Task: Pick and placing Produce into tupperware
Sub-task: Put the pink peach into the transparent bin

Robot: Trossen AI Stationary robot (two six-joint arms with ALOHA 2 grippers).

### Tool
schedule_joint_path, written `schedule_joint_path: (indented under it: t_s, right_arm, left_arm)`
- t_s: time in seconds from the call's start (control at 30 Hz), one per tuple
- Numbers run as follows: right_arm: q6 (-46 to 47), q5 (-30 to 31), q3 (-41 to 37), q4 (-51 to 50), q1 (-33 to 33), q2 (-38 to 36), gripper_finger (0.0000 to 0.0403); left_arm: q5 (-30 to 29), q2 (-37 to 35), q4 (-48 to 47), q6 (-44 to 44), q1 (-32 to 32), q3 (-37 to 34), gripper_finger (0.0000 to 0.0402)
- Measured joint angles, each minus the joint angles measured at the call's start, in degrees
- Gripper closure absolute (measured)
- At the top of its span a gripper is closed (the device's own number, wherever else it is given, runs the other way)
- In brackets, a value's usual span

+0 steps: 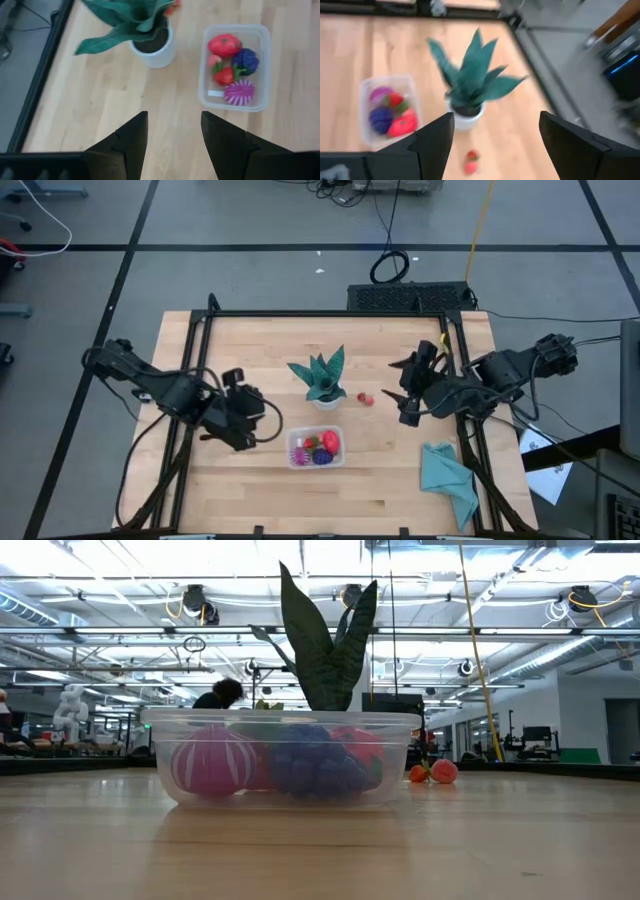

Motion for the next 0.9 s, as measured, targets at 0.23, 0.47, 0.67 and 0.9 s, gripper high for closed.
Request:
schedule_joint_path:
  t_s: [0.23,0.47,0.67,0.9]
  right_arm:
    - [1.4,-10.7,-6.6,-0.3,-4.6,0.0,0.0122]
    - [2.2,-18.7,-14.0,-1.9,-12.4,0.1,0.0122]
    - [1.7,-26.1,-20.7,2.0,-18.7,0.1,0.0122]
    - [0.4,-37.6,-31.0,16.0,-23.0,0.1,0.0122]
  left_arm:
    - [-0.6,-1.2,-3.7,-0.5,0.6,0.0,0.0215]
    - [-0.6,-1.2,-5.5,-0.6,0.6,0.0,0.0215]
    - [-0.6,-1.2,-6.8,-0.6,0.6,0.0,0.0215]
    - [-0.7,-1.2,-7.4,-0.6,0.6,0.0,0.0215]
